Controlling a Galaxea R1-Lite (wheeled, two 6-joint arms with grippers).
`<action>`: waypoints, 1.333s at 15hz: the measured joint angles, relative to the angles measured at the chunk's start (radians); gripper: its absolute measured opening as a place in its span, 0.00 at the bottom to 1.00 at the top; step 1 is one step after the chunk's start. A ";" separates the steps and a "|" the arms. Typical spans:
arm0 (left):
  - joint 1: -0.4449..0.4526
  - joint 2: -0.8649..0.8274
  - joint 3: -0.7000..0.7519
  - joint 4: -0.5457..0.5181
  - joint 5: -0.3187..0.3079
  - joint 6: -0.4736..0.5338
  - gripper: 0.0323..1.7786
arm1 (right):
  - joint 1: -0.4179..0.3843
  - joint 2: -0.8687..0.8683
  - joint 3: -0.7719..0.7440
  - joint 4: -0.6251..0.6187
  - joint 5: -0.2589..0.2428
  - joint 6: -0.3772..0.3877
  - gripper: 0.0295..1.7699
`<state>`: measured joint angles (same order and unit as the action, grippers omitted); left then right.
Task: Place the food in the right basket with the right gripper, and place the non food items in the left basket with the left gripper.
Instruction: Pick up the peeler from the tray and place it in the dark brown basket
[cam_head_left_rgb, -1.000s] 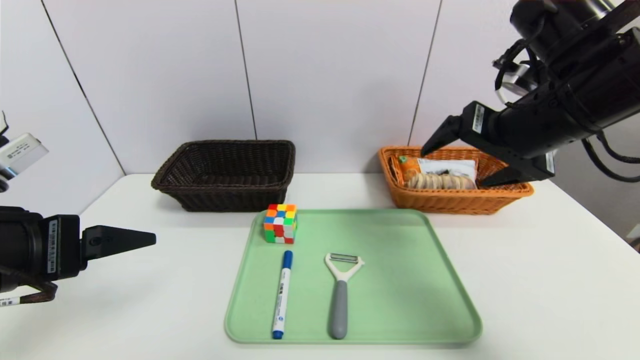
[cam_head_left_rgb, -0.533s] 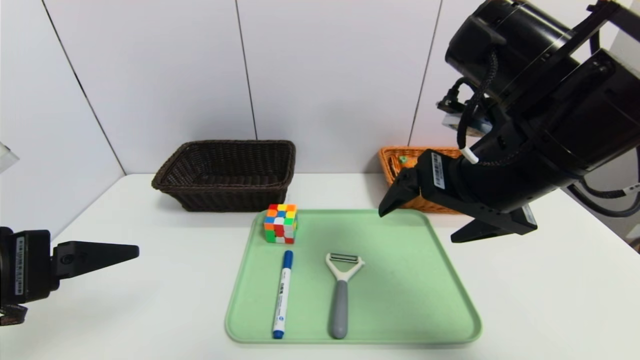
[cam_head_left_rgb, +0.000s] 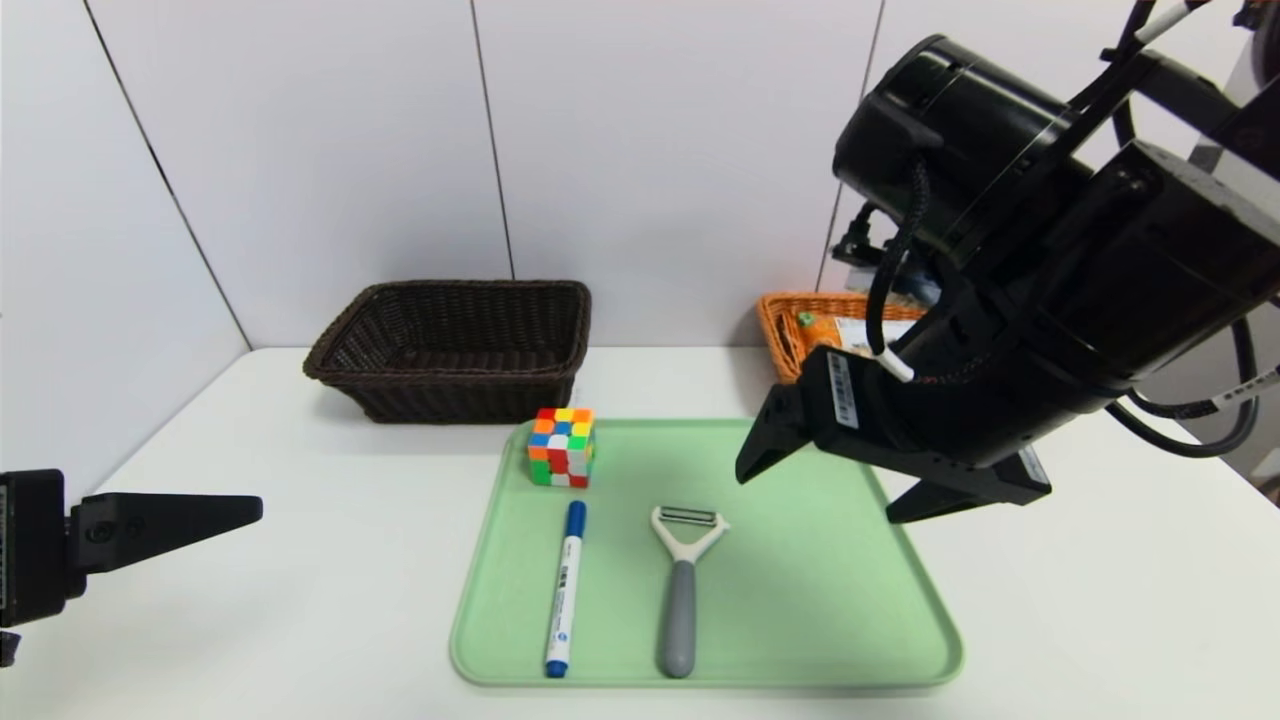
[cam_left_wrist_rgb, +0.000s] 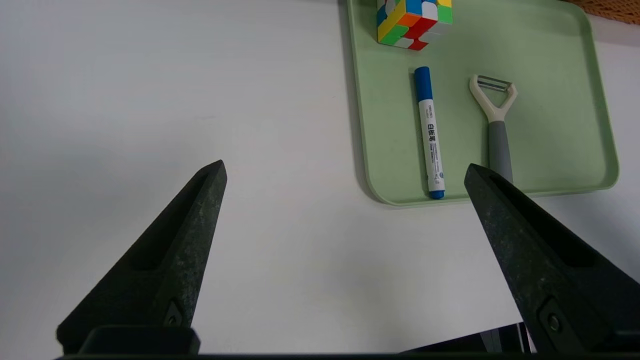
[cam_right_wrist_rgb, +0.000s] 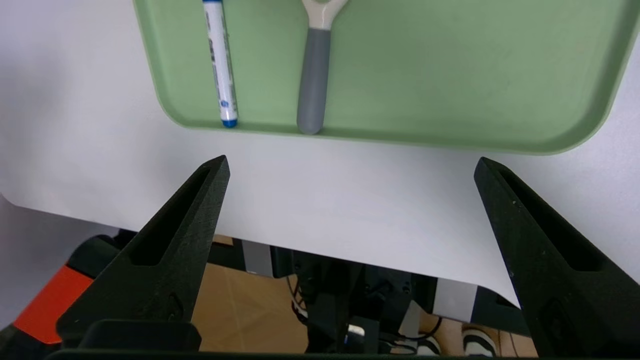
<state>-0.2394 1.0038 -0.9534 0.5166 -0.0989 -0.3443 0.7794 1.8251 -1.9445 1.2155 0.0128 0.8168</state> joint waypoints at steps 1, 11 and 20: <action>-0.006 -0.005 0.000 0.013 0.000 -0.001 0.95 | 0.014 0.013 0.000 0.014 0.000 -0.008 0.96; -0.012 -0.077 0.016 0.075 0.000 -0.003 0.95 | 0.106 0.220 -0.008 0.008 -0.072 -0.034 0.96; -0.012 -0.086 0.031 0.074 0.000 -0.003 0.95 | 0.133 0.326 -0.010 -0.090 -0.178 -0.066 0.96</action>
<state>-0.2515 0.9183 -0.9221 0.5902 -0.0985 -0.3472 0.9119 2.1509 -1.9545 1.1257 -0.1649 0.7513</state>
